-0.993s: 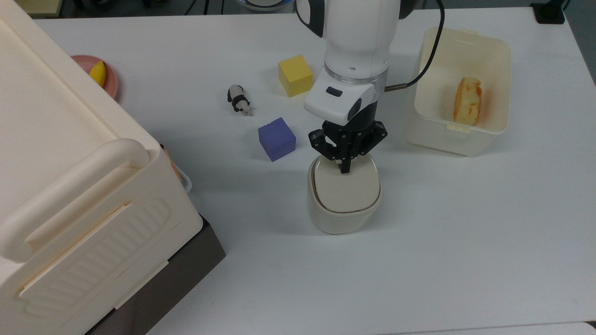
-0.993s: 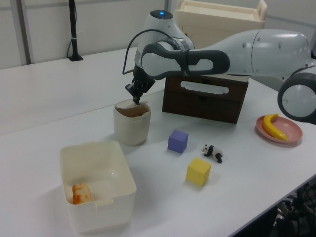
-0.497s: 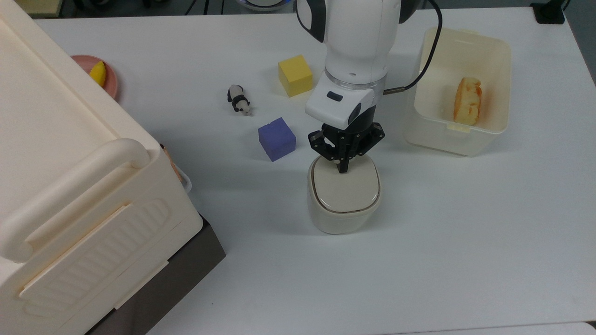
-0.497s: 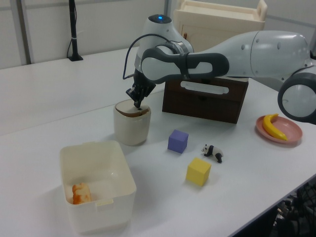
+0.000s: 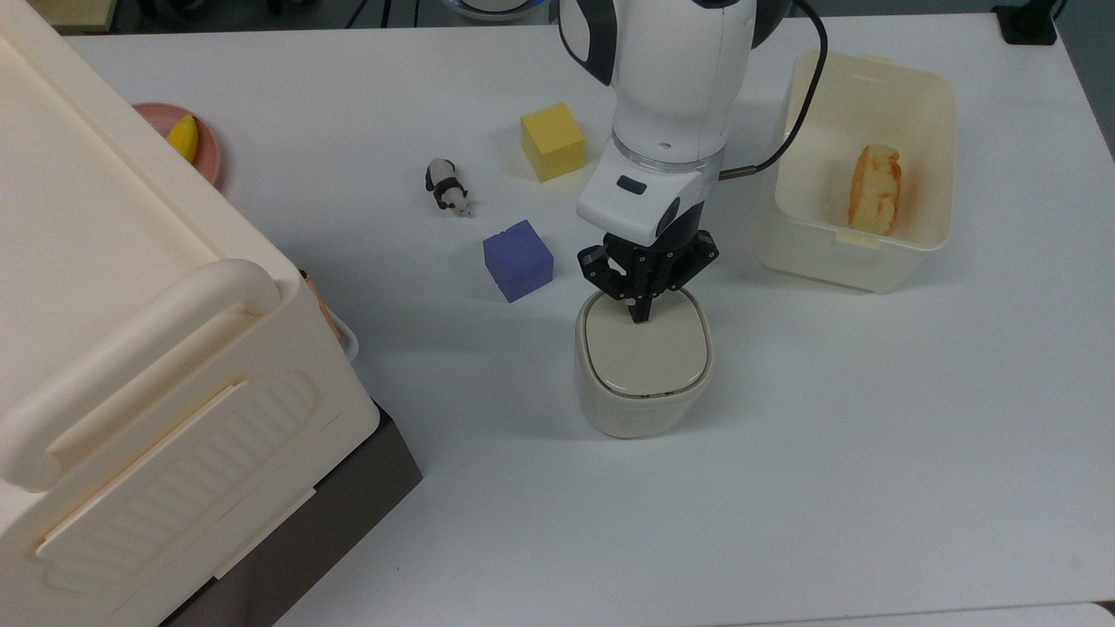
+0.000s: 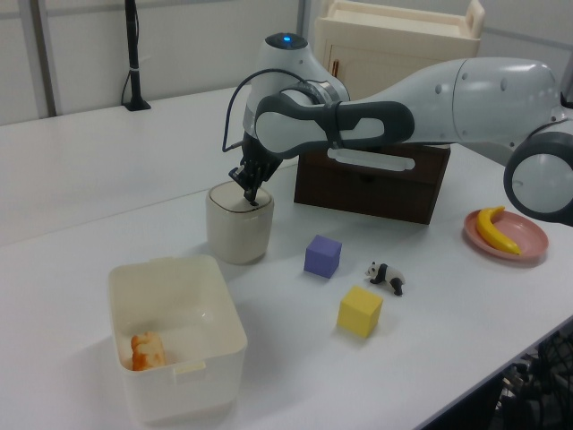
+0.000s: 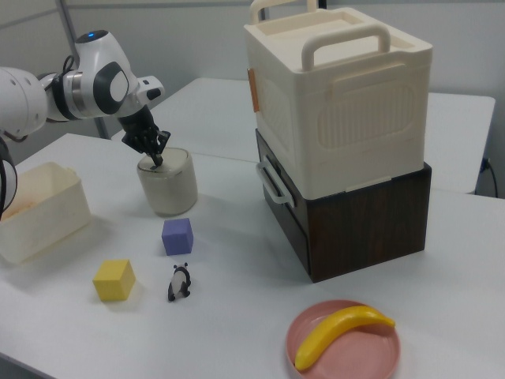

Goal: Close the trash can

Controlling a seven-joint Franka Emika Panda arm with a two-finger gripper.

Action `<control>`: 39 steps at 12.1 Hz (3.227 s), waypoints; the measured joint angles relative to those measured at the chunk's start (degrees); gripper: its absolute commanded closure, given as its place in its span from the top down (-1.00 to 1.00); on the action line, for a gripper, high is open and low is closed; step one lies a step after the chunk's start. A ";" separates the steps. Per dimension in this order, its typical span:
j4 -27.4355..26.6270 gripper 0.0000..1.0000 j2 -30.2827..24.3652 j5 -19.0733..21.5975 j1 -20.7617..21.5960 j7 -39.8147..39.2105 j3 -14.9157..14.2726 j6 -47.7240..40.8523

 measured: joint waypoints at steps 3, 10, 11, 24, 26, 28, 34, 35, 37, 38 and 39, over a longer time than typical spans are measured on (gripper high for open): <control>-0.97 -1.00 -0.35 -1.46 0.35 0.06 0.01 0.00; -0.24 -1.00 -0.78 -1.69 0.36 0.59 0.00 0.00; 0.83 -1.00 -1.05 -1.69 0.28 0.71 -0.01 0.00; -0.66 0.93 -23.63 1.24 -6.53 0.58 -0.89 -31.38; -4.54 1.00 -25.61 1.24 -7.22 0.58 -0.91 -31.40; -5.18 1.00 -27.51 1.29 -8.64 -0.09 -0.93 -31.40; -5.99 1.00 -29.30 1.59 -9.32 -1.56 -0.93 -31.40; -6.00 1.00 -29.30 1.59 -9.32 -1.56 -0.93 -31.40; -6.00 1.00 -29.30 1.81 -9.32 -1.57 -0.93 -31.40; -6.00 1.00 -29.30 2.24 -9.32 -1.56 -0.93 -31.40; -6.00 1.00 -29.31 2.40 -9.32 -1.56 -0.93 -31.40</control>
